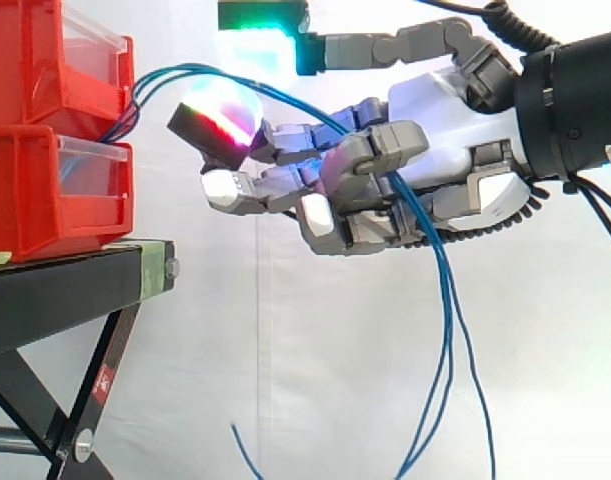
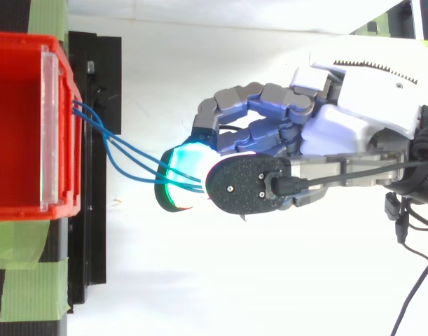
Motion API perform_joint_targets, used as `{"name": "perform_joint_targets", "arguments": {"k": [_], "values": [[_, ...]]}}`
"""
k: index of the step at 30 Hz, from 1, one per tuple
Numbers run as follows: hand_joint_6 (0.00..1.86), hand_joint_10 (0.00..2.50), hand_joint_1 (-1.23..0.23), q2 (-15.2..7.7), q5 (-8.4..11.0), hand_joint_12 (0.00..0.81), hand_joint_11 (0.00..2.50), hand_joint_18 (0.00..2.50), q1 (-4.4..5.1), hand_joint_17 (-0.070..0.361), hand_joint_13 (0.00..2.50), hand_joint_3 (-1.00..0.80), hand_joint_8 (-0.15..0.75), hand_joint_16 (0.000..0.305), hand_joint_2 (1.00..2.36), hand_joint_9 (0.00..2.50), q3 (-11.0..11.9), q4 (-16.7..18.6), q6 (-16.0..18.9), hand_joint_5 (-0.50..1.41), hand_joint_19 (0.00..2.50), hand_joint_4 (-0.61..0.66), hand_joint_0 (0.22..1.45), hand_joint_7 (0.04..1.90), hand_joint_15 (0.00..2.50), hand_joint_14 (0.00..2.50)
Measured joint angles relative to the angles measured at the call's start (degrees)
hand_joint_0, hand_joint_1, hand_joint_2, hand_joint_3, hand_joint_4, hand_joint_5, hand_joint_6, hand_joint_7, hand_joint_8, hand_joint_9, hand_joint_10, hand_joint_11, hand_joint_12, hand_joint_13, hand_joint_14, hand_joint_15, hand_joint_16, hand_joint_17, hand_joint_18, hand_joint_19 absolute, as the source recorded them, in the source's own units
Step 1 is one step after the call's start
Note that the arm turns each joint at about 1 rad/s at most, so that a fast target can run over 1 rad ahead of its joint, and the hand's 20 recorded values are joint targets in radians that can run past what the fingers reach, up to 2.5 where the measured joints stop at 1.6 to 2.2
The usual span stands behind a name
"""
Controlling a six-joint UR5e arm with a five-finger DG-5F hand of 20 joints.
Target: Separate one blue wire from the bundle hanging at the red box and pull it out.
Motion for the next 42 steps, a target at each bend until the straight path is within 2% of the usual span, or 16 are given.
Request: {"name": "perform_joint_targets", "arguments": {"k": [5,15,23,31,36,42], "values": [[0.83,0.00,-0.66,0.00,-0.02,0.341,1.16,0.94,0.00,0.097,0.93,-0.22,0.345,0.043,1.02,0.84,0.00,0.03,-0.04,-0.21,1.11,0.22,0.66,0.97,1.24,1.63],[0.83,0.01,-0.66,0.00,-0.07,0.338,1.15,0.93,-0.02,0.098,0.92,-0.21,0.343,0.043,1.02,0.82,0.00,-0.12,-0.25,-0.21,1.09,0.22,0.65,0.97,1.24,1.60],[0.83,0.01,-0.67,0.00,0.70,0.334,1.15,0.93,-0.06,0.097,0.92,-0.21,0.344,0.043,1.02,0.82,-0.01,-0.13,-1.26,-0.21,1.09,0.22,0.65,0.98,1.25,1.57],[0.83,0.01,-0.68,0.18,3.57,0.339,1.14,0.92,-0.15,0.097,0.92,-0.19,0.345,0.043,1.02,0.83,0.00,-1.74,-4.81,-0.20,1.10,0.21,0.65,0.98,1.25,1.55],[0.82,0.01,-0.69,1.19,5.37,0.342,1.14,0.92,-0.17,0.096,0.92,-0.18,0.345,0.043,1.03,0.83,0.01,-2.62,-7.97,-0.20,1.11,0.21,0.64,0.99,1.27,1.55],[0.82,0.01,-0.72,2.46,6.01,0.339,1.13,0.92,-0.20,0.097,0.92,-0.17,0.342,0.043,1.03,0.83,0.02,-3.20,-12.54,-0.19,1.10,0.21,0.64,0.99,1.27,1.55]]}}
